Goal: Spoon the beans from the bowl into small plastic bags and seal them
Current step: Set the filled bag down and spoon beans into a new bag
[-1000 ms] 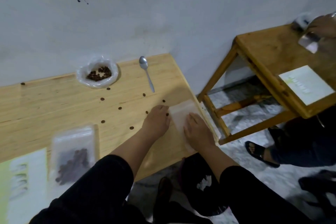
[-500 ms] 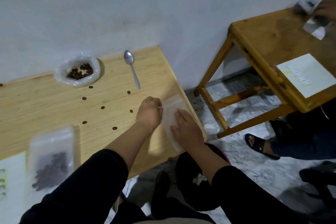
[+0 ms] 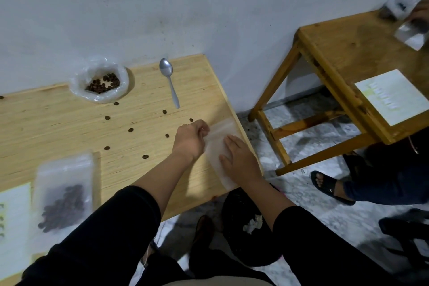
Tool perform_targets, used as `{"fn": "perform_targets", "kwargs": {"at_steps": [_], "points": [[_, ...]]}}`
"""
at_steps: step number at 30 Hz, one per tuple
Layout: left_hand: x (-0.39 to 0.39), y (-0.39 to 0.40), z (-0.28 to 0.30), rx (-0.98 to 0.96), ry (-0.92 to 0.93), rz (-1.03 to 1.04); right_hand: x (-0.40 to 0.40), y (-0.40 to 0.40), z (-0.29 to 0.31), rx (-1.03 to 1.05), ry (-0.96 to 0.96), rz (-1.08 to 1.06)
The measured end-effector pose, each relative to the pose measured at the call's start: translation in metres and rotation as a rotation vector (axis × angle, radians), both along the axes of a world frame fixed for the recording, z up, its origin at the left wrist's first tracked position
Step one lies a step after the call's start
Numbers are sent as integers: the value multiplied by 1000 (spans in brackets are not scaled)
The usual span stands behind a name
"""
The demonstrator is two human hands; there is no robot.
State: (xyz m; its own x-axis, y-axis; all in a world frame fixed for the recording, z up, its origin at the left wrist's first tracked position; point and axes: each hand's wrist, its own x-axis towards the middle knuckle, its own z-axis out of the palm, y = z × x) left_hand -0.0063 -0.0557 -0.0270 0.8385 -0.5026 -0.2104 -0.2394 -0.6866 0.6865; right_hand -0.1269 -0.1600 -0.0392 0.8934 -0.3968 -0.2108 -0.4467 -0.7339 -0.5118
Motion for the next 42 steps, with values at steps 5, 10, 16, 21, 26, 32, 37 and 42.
{"fn": "perform_targets", "kwargs": {"at_steps": [5, 10, 16, 21, 26, 32, 37, 42], "points": [[-1, 2, 2, -37, -8, 24, 1, -3, 4, 6, 0, -15], [-2, 3, 7, -105, 30, 78, 4, -5, 11, -4, -93, -112], [0, 3, 13, -149, 51, 82, 19, -11, 28, 77, -256, -291], [0, 5, 14, -220, 101, 146, 25, -17, 38, 130, -308, -395], [-2, 7, 14, -286, 114, 247, 25, -20, 38, 159, -238, -418], [-2, 9, 11, -289, 175, 231, 24, -23, 41, 229, -220, -387], [10, 13, 31, -362, 59, 306, 38, -24, 65, 429, -262, -291], [34, 16, 79, -507, -102, 404, 71, -20, 114, 452, -402, -146]]}}
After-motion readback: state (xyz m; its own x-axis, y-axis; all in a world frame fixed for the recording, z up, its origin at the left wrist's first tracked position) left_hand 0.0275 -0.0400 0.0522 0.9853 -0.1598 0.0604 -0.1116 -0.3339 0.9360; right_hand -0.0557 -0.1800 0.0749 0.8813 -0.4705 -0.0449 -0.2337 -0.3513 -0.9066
